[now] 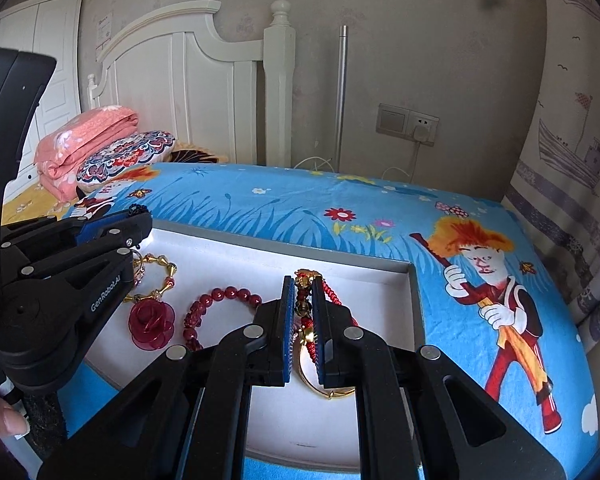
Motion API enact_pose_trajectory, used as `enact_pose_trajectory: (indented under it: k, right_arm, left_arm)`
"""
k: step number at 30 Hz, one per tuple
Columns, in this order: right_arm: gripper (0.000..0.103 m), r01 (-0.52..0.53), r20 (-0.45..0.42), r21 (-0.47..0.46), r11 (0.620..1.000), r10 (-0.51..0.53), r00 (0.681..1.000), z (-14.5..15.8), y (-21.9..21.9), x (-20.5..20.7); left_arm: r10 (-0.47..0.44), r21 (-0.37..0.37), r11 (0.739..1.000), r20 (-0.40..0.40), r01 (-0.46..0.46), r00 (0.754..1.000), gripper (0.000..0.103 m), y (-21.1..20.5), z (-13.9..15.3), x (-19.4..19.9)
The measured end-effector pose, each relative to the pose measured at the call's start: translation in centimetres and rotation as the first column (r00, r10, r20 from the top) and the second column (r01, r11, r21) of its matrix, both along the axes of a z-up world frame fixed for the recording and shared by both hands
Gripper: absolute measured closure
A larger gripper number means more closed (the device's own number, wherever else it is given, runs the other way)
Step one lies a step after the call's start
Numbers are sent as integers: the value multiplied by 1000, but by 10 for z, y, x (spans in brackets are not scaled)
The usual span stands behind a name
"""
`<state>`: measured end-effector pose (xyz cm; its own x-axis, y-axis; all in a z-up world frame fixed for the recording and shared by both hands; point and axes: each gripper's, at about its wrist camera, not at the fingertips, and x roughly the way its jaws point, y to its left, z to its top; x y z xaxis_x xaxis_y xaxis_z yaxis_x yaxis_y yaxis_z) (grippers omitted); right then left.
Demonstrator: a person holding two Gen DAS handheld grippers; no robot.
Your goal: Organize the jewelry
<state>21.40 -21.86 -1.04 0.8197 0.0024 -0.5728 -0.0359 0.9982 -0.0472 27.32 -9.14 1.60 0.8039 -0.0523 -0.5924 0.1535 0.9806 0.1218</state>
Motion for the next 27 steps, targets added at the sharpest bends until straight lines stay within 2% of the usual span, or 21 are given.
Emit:
enact_pose_trajectory:
  k: [2,4,5,6,14,19,21,27]
  right_arm:
    - [93,-8,0,-18,1000,8,1000,0,2,0]
    - [90,-18,-9,-34,999,17,1000,0,4,0]
    - [81,-17,-10,-34,999,17,1000,0,3,-1]
    - [74,-15,-6,-27,1000,15,1000,1,2,-3]
    - [73,-5,-6,-6,1000,4,1000,6,-1,-16]
    - [70,-5,8,33,999,5,1000,11,-1,-36]
    - [62,-15,19,37,999,15,1000,11,1,-48]
    - [54,-26,30,40,999,25,999,7,8,-85]
  left_arm:
    - [-2,-6,1000,-3,2,1000,87,-1,0,3]
    - [7,0,1000,9,-7,1000,55,0,0,3]
    - [14,0,1000,30,-14,999,31,2,2,0]
    - [22,3,1000,56,-23,998,29,3,4,-3]
    - [12,25,1000,73,-14,997,29,8,10,-20]
    - [22,30,999,87,-25,996,19,15,15,-41]
    - [4,14,1000,94,-5,996,15,18,17,-54]
    - [2,22,1000,156,-6,988,6,32,13,-102]
